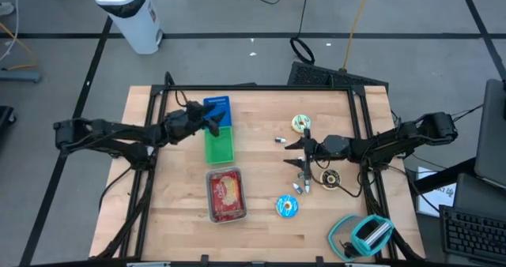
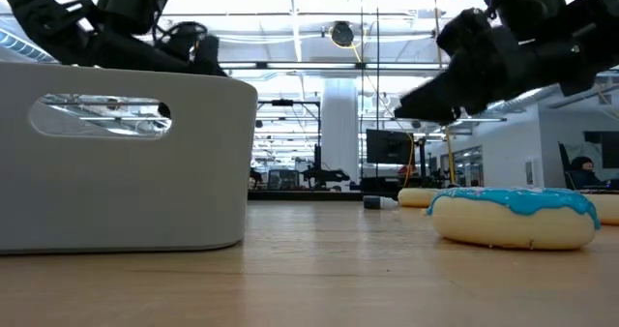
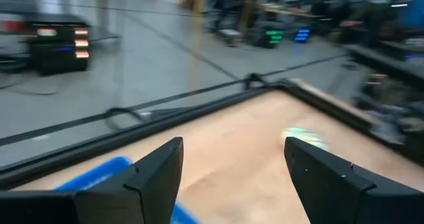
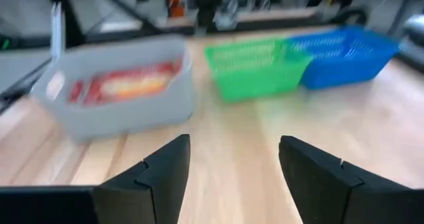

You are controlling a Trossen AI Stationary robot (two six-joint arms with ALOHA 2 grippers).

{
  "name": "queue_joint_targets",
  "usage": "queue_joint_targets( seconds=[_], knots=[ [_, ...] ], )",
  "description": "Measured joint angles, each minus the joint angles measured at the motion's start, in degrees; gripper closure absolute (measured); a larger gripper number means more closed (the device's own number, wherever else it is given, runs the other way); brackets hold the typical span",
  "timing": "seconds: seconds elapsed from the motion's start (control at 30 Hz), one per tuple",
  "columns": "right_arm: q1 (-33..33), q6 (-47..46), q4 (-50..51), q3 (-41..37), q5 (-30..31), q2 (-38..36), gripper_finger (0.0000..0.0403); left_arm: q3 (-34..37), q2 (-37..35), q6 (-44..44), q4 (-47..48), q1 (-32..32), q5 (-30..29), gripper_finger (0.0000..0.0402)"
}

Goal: Pick & Place Food Item
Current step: Put the top violet food coloring bottle into the blue bin

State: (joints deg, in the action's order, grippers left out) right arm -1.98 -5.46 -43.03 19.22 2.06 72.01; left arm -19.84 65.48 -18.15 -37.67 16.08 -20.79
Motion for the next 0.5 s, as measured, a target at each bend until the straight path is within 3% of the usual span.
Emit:
queue_joint_targets(
  seconds=[0.13,0.3,0.5],
  knots=[
    [0.0,-1.1,6.8,0.0,-0.2,0.0,0.0188,0.0,-1.1,0.0,0.0,-2.4,3.3,0.0135],
    [1.7,-2.0,13.4,0.0,6.9,0.0,0.0192,0.0,-0.5,-0.4,0.1,-4.8,2.9,0.0135],
    [6.0,-1.0,15.0,0.4,8.3,0.5,0.0193,0.0,-0.1,-2.1,0.1,-6.2,2.7,0.0135]
  ],
)
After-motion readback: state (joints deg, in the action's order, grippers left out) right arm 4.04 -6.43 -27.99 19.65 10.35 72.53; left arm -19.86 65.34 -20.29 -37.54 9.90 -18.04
